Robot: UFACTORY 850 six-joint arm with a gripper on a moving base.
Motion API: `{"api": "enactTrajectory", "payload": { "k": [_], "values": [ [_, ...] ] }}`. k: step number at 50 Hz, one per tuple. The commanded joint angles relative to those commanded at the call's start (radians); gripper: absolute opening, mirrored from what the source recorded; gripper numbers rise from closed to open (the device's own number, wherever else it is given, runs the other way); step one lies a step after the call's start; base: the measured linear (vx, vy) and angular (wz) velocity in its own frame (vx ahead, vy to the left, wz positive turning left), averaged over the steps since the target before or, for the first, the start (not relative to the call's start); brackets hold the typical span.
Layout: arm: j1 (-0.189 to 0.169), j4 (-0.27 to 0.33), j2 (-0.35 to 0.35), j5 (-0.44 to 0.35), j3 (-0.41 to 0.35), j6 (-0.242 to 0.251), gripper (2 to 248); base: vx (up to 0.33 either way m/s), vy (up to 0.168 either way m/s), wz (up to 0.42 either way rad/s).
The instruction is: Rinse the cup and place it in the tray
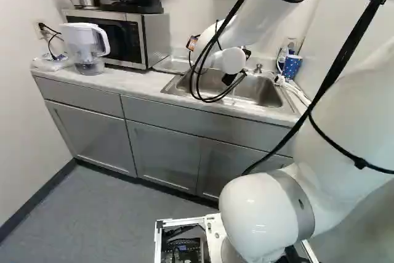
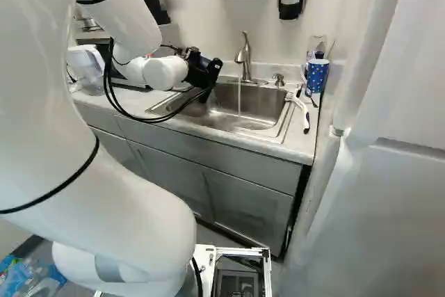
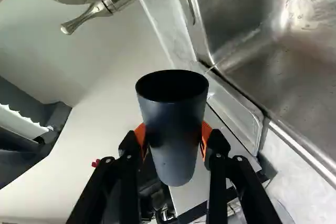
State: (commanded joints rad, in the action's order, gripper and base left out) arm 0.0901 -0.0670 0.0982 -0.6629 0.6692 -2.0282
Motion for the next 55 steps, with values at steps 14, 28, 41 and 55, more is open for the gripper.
{"api": "enactTrajectory", "payload": {
  "k": [14, 28, 41, 55],
  "values": [
    [0.000, 0.000, 0.000, 0.000, 0.000, 0.000, 120, 0.000, 0.000, 0.000],
    [0.000, 0.000, 0.000, 0.000, 0.000, 0.068, 120, 0.000, 0.000, 0.000],
    [0.000, 0.000, 0.000, 0.000, 0.000, 0.200, 120, 0.000, 0.000, 0.000],
    [0.000, 0.000, 0.000, 0.000, 0.000, 0.349, 120, 0.000, 0.000, 0.000]
  ]
}}
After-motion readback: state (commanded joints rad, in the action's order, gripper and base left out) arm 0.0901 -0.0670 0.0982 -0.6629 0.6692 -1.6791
